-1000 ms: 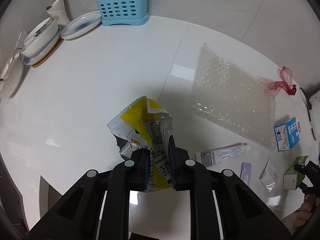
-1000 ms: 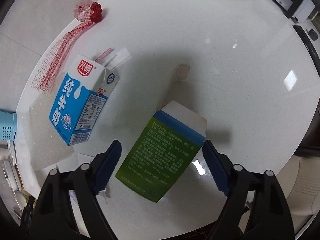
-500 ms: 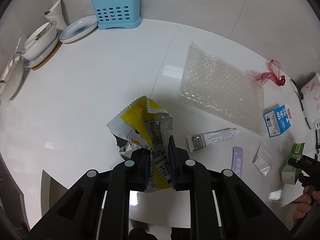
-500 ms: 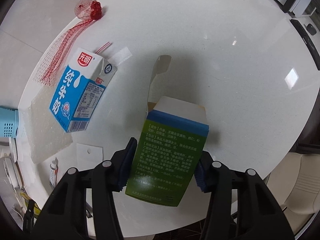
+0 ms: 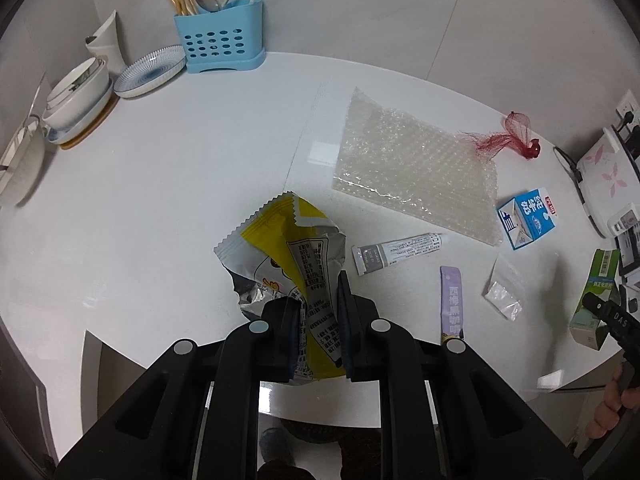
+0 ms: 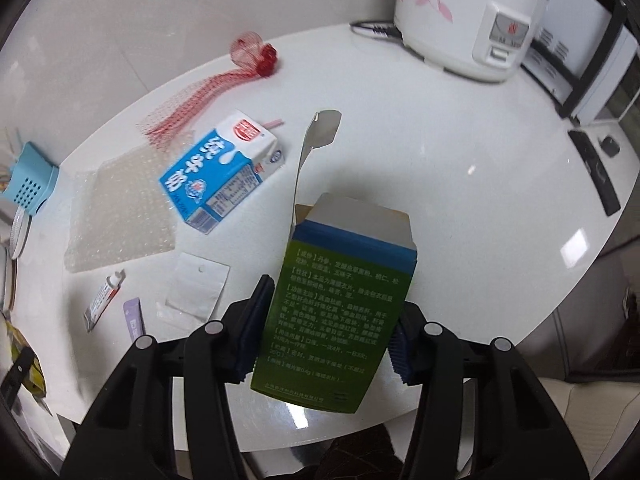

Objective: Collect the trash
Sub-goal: 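Grasp the green-and-white box with the right tool, then carry the wrapper and green box down toward the wastebasket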

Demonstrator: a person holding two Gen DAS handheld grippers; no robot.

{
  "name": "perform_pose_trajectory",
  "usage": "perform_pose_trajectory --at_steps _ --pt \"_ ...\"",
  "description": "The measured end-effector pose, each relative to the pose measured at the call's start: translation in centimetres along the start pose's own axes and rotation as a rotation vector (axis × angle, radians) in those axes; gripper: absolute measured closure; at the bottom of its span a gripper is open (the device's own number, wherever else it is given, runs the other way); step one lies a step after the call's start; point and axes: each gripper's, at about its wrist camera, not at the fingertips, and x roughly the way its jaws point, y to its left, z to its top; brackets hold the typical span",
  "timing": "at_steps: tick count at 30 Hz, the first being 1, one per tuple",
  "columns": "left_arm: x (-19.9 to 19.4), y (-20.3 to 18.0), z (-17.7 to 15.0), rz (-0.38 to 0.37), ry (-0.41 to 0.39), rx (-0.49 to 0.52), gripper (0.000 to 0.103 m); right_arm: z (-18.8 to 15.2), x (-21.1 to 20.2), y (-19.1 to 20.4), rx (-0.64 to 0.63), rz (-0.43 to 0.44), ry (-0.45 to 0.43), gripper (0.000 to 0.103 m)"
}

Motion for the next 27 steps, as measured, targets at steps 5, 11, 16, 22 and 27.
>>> perform_pose_trajectory --at_steps 5,11,16,22,27 --pt "-1.6 0.1 -0.8 -0.021 -0.031 0.017 0.088 -0.6 -2.6 0.9 -0.069 0.019 -0.083 0.054" --pt "-3.8 0.4 -2.0 -0.048 -0.083 0.049 0.088 -2.8 -5.3 2.1 -0.122 0.048 -0.152 0.054" --pt "-5.4 0.9 -3.4 -0.07 -0.114 0.081 0.088 -5.2 -7.1 3.3 -0.167 0.07 -0.199 0.054" --pt "-7.0 1.7 -5.5 -0.102 -0.151 0.129 0.088 -8.4 -9.3 4.9 -0.222 0.108 -0.263 0.054" --pt "-8.4 2.6 -7.6 -0.121 -0.181 0.167 0.088 -10.9 -11.2 5.7 -0.237 0.158 -0.293 0.054"
